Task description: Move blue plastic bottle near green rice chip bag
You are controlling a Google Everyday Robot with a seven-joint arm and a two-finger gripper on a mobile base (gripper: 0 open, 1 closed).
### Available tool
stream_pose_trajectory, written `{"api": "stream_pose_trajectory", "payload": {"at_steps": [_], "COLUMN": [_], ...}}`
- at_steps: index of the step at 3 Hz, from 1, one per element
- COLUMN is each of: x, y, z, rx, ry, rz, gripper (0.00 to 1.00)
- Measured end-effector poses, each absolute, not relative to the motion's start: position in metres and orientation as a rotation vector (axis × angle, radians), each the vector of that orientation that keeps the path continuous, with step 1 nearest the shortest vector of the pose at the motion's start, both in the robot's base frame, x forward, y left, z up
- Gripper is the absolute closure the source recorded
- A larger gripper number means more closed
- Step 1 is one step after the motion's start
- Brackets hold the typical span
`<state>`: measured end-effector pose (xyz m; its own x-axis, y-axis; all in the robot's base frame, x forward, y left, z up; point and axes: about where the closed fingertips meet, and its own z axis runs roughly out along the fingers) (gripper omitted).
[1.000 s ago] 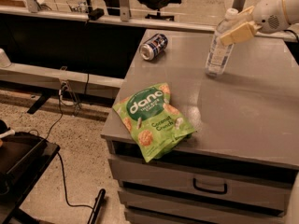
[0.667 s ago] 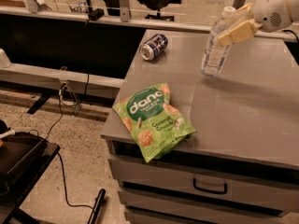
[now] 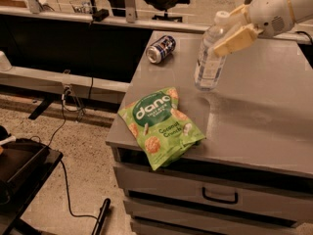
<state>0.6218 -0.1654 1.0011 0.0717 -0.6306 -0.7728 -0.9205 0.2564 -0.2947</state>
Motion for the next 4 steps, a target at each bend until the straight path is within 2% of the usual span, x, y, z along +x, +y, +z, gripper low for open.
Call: {"api": "stream_pose_trajectory", "payload": {"at_steps": [2, 4], "x": [0.591, 0.585], "y": [-0.12, -0.109], "z": [0.977, 0.965], "rx": [-1.598, -1.673], "ry": [1.599, 1.614], "rz": [0.461, 0.509], "gripper": [1.0, 0.59]}}
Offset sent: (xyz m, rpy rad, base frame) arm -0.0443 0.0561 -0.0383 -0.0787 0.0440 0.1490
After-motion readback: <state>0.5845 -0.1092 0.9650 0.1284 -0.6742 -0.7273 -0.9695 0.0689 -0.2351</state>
